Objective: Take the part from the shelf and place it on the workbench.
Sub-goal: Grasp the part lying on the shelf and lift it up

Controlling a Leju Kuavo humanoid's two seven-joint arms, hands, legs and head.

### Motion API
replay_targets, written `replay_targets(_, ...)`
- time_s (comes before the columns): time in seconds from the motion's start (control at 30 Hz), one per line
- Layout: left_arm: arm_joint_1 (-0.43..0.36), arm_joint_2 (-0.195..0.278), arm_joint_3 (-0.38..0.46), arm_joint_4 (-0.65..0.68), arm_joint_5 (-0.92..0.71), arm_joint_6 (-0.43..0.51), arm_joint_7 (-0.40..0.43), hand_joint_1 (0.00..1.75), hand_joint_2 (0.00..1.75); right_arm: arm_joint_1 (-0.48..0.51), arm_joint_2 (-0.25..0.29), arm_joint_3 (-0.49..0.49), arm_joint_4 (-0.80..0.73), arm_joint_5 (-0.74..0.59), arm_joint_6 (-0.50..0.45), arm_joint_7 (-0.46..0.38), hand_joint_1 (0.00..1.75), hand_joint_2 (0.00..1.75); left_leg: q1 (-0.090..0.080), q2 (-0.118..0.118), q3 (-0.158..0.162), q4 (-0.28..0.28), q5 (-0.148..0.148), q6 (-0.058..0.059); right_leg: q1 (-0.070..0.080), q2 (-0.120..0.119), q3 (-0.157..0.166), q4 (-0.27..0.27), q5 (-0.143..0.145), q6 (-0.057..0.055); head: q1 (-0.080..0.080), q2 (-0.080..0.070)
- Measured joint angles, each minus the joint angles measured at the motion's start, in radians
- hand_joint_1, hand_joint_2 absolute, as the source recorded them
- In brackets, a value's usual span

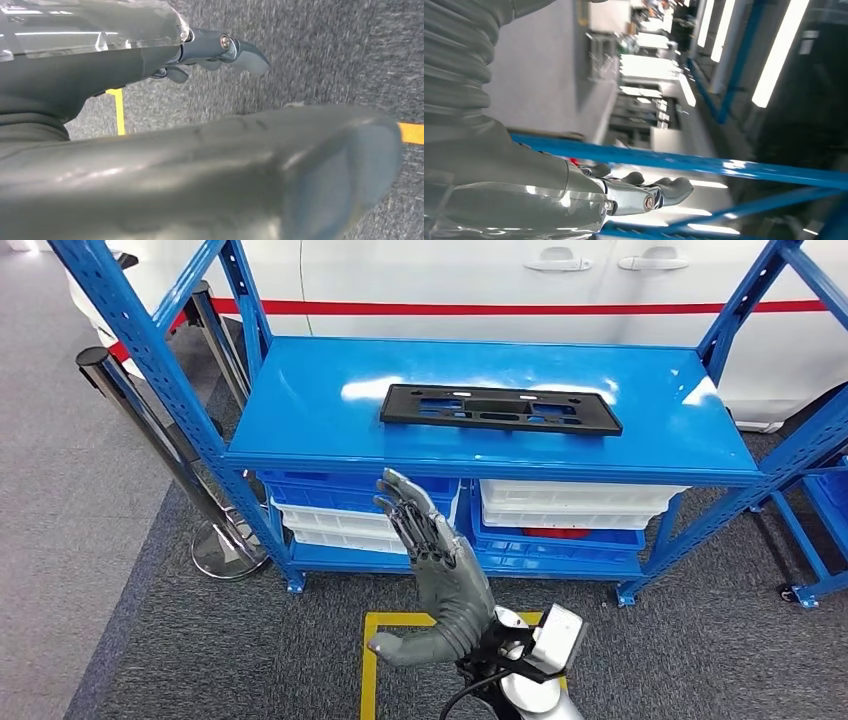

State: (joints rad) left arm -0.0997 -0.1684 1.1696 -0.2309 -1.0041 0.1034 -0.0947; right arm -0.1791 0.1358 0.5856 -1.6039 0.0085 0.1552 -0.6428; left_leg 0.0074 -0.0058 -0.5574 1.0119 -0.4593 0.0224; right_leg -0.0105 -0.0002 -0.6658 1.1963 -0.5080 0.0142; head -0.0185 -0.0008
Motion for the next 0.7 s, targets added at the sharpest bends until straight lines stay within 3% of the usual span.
replay_targets(0.07, -0.004, -0.005, 0.016, 0.004, -0.015, 0.0, -0.002, 0.0, 0.0, -0.011, 0.0, 0.026, -0.045, 0.012, -0.052, -0.012, 0.0, 1.75, -0.004, -0.001, -0.003, 0.007, -0.005, -0.007, 0.003, 0.0, 0.058, -0.12, 0.044, -0.008, 0.0, 0.0)
replay_targets(0.1, -0.006, -0.006, 0.023, 0.006, -0.022, 0.0, -0.003, 0.0, 0.0, -0.014, 0.0, 0.037, -0.065, 0.017, -0.079, -0.018, 0.0, 1.75, -0.005, -0.002, -0.004, 0.009, -0.007, -0.012, 0.005, 0.0, 0.07, -0.15, 0.05, -0.011, -0.001, 0.0)
replay_targets(0.23, -0.011, -0.009, 0.044, 0.01, -0.045, -0.001, -0.005, 0.0, 0.0, -0.026, 0.0, 0.071, -0.132, 0.043, -0.198, -0.034, 0.0, 1.75, -0.004, -0.001, -0.008, 0.018, -0.018, -0.033, 0.004, 0.002, 0.075, -0.167, 0.053, -0.029, -0.002, 0.0)
replay_targets(0.3, -0.013, -0.01, 0.05, 0.011, -0.053, -0.002, -0.005, 0.0, 0.0, -0.033, 0.0, 0.085, -0.152, 0.062, -0.264, -0.041, 0.0, 1.75, -0.001, 0.0, -0.037, 0.088, -0.063, -0.044, -0.001, 0.0, 0.078, -0.175, 0.057, -0.036, -0.002, 0.0)
replay_targets(0.37, -0.013, -0.011, 0.057, 0.013, -0.059, -0.002, -0.004, 0.0, 0.0, -0.038, -0.001, 0.098, -0.161, 0.082, -0.334, -0.046, 0.0, 1.75, 0.002, 0.0, -0.096, 0.216, -0.124, -0.051, -0.001, -0.001, 0.077, -0.174, 0.057, -0.038, -0.003, 0.0)
replay_targets(0.4, -0.012, -0.011, 0.059, 0.014, -0.061, -0.002, -0.003, 0.0, 0.0, -0.039, -0.003, 0.103, -0.163, 0.092, -0.369, -0.048, 0.0, 1.75, 0.004, 0.0, -0.12, 0.268, -0.14, -0.053, -0.001, -0.002, 0.076, -0.174, 0.057, -0.038, -0.003, 0.0)
replay_targets(0.43, -0.012, -0.011, 0.063, 0.015, -0.063, -0.002, -0.002, 0.0, 0.0, -0.041, -0.005, 0.108, -0.163, 0.101, -0.406, -0.048, 0.0, 1.75, 0.005, 0.0, -0.13, 0.287, -0.136, -0.055, -0.001, -0.002, 0.076, -0.173, 0.057, -0.038, -0.002, 0.0)
replay_targets(0.5, -0.012, -0.012, 0.067, 0.016, -0.068, -0.002, -0.001, 0.0, 0.0, -0.047, -0.009, 0.115, -0.163, 0.117, -0.473, -0.049, 0.0, 1.75, 0.007, 0.0, -0.098, 0.216, -0.08, -0.055, -0.001, -0.001, 0.078, -0.172, 0.056, -0.036, -0.003, 0.0)
replay_targets(0.57, -0.014, -0.012, 0.068, 0.016, -0.074, -0.002, 0.001, 0.0, 0.0, -0.056, -0.012, 0.122, -0.164, 0.131, -0.537, -0.049, 0.0, 1.75, 0.006, 0.002, -0.034, 0.078, -0.025, -0.049, 0.0, 0.001, 0.08, -0.17, 0.053, -0.03, -0.002, 0.0)
replay_targets(0.63, -0.017, -0.013, 0.068, 0.017, -0.08, -0.001, 0.002, 0.0, 0.0, -0.067, -0.015, 0.129, -0.164, 0.14, -0.591, -0.05, 0.0, 1.75, 0.002, 0.001, -0.003, 0.009, -0.01, -0.037, 0.003, 0.0, 0.078, -0.169, 0.053, -0.02, -0.002, 0.0)
replay_targets(0.7, -0.017, -0.013, 0.068, 0.018, -0.086, -0.001, 0.004, 0.0, 0.0, -0.078, -0.018, 0.134, -0.164, 0.141, -0.618, -0.05, 0.0, 1.75, 0.0, 0.0, -0.004, 0.005, -0.006, -0.024, 0.004, 0.0, 0.076, -0.17, 0.055, -0.009, -0.001, 0.0)
